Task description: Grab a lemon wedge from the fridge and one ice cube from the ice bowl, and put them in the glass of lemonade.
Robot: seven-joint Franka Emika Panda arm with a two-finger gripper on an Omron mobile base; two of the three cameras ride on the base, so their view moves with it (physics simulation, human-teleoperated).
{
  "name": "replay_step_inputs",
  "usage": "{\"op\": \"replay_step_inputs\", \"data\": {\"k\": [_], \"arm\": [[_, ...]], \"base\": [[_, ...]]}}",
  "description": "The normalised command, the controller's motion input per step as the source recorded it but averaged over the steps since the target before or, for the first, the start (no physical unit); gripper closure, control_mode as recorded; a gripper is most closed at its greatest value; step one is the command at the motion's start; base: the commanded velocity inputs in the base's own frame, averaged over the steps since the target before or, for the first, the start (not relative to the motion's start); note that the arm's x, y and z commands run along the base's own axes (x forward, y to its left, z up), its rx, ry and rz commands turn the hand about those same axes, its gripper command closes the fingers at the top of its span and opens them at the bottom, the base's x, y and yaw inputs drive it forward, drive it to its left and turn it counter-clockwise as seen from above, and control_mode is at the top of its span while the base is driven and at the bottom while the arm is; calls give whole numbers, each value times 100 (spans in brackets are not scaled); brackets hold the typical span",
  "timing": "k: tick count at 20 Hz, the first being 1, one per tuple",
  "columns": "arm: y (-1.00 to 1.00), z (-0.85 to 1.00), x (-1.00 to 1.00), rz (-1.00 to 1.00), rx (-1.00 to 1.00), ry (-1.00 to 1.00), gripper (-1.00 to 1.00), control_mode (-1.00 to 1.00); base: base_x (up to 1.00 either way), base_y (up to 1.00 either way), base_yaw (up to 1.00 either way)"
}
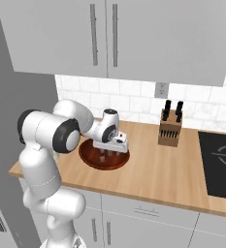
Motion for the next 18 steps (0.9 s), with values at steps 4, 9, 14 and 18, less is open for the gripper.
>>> {"op": "replay_step_inputs", "data": {"k": [4,9,14,18], "arm": [[-3,-2,-21,0,0,0,-100,-100],[-3,0,-8,0,0,0,-100,-100],[0,-4,0,0,0,0,-100,-100],[0,-24,0,0,0,0,-100,-100]], "base": [[0,0,0],[0,0,0],[0,0,0],[0,0,0]]}}
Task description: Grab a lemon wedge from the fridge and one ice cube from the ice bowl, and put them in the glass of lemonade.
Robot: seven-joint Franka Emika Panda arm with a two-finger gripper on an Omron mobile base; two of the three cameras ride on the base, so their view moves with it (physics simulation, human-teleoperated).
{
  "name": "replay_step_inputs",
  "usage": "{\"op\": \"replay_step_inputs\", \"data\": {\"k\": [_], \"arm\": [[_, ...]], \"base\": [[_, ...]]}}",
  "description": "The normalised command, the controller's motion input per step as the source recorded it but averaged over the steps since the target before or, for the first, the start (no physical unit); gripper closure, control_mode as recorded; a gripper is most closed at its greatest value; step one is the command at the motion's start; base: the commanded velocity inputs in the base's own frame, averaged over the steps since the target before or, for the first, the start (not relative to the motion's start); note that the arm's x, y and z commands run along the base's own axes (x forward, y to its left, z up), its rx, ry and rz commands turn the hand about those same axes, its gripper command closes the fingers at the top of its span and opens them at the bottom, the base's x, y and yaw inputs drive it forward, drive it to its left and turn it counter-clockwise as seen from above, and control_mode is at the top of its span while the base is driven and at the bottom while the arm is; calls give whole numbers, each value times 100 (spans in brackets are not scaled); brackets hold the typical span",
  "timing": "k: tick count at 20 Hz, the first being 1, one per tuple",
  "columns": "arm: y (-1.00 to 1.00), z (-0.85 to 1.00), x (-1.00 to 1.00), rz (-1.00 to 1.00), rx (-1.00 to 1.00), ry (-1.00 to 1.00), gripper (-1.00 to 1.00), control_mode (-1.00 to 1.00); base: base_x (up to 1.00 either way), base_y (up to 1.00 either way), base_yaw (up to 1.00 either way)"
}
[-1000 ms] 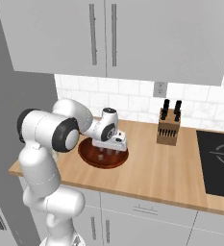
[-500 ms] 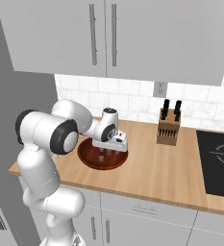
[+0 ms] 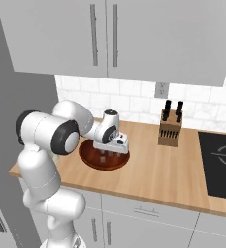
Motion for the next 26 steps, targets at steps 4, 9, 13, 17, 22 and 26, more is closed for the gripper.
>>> {"op": "replay_step_inputs", "data": {"k": [4,9,13,17,22,26], "arm": [[0,-14,0,0,0,0,-100,-100],[0,0,0,0,0,2,-100,-100],[0,0,0,0,0,2,100,-100],[0,0,0,0,0,0,100,-100],[0,0,0,0,0,0,100,-100],[0,0,0,0,0,0,100,-100]], "base": [[0,0,0],[0,0,0],[0,0,0],[0,0,0],[0,0,0],[0,0,0]]}}
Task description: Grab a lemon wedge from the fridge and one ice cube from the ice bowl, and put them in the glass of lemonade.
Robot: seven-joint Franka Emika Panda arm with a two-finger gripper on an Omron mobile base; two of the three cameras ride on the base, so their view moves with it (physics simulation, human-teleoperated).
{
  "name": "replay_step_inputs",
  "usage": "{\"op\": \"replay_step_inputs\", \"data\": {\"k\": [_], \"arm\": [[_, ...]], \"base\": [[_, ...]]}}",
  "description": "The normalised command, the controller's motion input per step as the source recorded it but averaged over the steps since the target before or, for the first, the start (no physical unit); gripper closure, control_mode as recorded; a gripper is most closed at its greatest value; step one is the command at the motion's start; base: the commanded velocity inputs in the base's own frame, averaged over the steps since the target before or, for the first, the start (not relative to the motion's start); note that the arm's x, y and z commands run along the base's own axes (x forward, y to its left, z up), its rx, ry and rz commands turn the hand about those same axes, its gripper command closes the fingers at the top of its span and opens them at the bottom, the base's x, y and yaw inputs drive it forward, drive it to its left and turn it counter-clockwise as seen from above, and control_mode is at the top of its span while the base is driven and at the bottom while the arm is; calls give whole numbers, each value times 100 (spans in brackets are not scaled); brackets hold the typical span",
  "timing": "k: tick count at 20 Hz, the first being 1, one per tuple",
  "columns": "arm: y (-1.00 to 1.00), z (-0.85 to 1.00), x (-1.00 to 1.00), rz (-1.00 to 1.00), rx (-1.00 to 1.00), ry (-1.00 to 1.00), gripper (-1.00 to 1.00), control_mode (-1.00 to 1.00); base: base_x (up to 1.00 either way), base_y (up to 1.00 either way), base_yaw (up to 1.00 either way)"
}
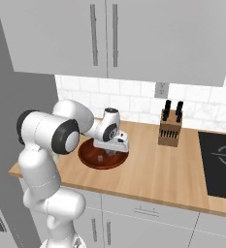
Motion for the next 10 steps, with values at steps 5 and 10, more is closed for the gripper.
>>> {"op": "replay_step_inputs", "data": {"k": [5,10], "arm": [[-4,13,-7,0,3,-4,100,-100],[0,27,-34,0,5,-16,100,-100]], "base": [[0,0,0],[0,0,0]]}}
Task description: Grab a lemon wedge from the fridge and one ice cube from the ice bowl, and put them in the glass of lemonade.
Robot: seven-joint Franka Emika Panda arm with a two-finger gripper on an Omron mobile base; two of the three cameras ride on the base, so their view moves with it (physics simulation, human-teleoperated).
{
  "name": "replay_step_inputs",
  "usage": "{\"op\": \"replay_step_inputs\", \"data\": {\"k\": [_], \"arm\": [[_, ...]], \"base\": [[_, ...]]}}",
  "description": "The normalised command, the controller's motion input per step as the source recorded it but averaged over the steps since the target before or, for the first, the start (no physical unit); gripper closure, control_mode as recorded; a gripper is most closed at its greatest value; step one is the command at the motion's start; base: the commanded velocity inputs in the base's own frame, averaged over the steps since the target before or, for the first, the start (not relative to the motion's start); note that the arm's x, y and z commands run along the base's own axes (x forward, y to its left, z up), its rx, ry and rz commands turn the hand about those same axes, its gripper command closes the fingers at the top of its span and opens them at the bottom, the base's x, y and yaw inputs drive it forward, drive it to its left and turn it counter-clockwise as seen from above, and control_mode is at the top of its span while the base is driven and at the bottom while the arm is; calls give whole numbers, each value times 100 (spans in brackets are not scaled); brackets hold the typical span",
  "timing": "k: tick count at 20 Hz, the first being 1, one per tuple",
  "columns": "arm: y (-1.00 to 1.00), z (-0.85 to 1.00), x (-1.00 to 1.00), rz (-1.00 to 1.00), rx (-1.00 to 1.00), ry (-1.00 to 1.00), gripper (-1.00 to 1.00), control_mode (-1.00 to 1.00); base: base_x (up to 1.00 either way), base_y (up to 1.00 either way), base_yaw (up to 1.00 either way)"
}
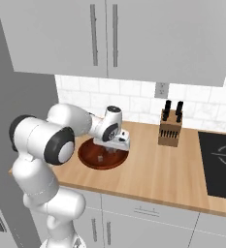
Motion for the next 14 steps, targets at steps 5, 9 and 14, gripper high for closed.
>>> {"op": "replay_step_inputs", "data": {"k": [5,9,14], "arm": [[4,13,-38,0,2,-15,100,-100],[26,18,-40,3,1,-11,100,-100],[60,61,-43,15,-1,-10,100,-100]], "base": [[0,0,0],[0,0,0],[0,0,0]]}}
